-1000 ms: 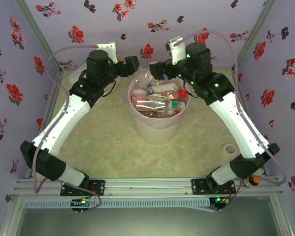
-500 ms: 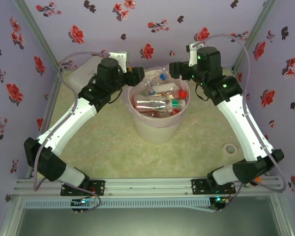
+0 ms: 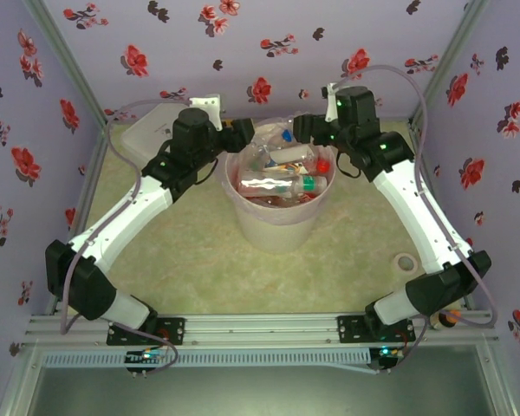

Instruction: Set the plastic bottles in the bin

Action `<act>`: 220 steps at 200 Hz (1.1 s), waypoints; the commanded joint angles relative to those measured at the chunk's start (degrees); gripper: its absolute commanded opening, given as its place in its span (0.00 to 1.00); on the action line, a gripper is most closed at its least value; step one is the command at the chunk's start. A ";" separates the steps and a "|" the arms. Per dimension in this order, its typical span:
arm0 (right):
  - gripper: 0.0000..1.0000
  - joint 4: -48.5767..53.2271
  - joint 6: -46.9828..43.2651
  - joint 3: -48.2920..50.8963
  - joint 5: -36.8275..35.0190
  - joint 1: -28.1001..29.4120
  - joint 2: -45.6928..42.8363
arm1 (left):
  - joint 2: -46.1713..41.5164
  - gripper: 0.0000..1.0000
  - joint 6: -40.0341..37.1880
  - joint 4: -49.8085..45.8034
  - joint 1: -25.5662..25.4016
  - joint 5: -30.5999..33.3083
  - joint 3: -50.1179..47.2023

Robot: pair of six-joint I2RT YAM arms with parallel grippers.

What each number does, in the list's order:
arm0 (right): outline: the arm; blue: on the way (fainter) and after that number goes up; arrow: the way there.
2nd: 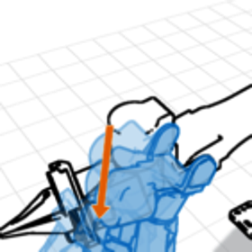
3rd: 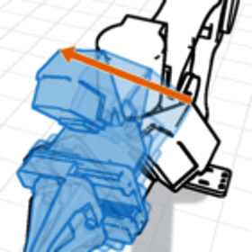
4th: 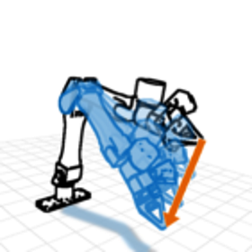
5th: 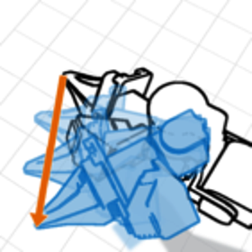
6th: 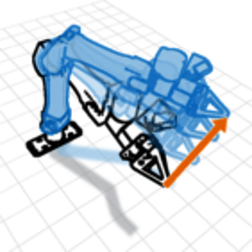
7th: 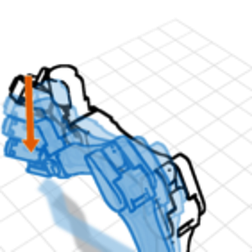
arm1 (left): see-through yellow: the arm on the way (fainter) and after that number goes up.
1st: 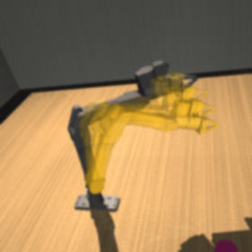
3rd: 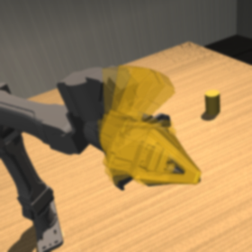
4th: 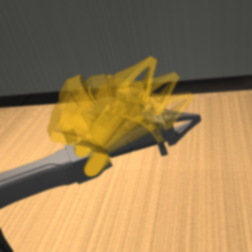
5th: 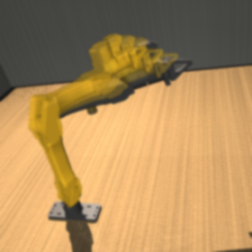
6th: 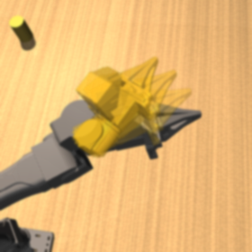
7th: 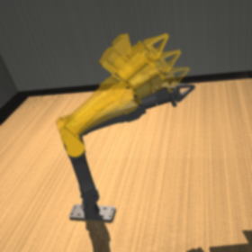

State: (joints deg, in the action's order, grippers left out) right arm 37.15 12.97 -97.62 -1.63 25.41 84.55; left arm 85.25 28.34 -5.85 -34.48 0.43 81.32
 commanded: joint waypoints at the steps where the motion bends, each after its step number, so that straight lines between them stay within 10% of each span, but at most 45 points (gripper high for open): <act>1: 0.89 -2.84 2.35 -1.61 1.63 -1.72 -1.07 | 2.51 0.66 -5.54 -14.44 -0.24 1.09 0.83; 46: 1.00 -5.18 4.23 -1.38 0.12 -6.94 -4.53 | 1.16 0.99 -14.18 -17.35 0.28 -0.34 14.87; 85: 0.99 -7.09 3.67 7.29 -7.37 -13.82 -8.76 | -3.19 1.00 -15.75 -15.50 5.88 2.29 15.18; 152: 0.99 -25.20 -3.88 38.34 -27.90 -16.89 -11.96 | -17.07 1.00 -14.19 -5.68 25.30 18.23 -19.92; 220: 0.99 -50.50 -4.71 56.58 -28.19 -17.34 -0.69 | -14.63 1.00 -15.75 16.71 31.58 22.39 -47.36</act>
State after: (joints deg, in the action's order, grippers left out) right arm 1.93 10.15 -45.04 -27.44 8.34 80.12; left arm 68.71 13.69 -4.10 -3.16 20.67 38.85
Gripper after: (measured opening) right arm 0.994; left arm 0.997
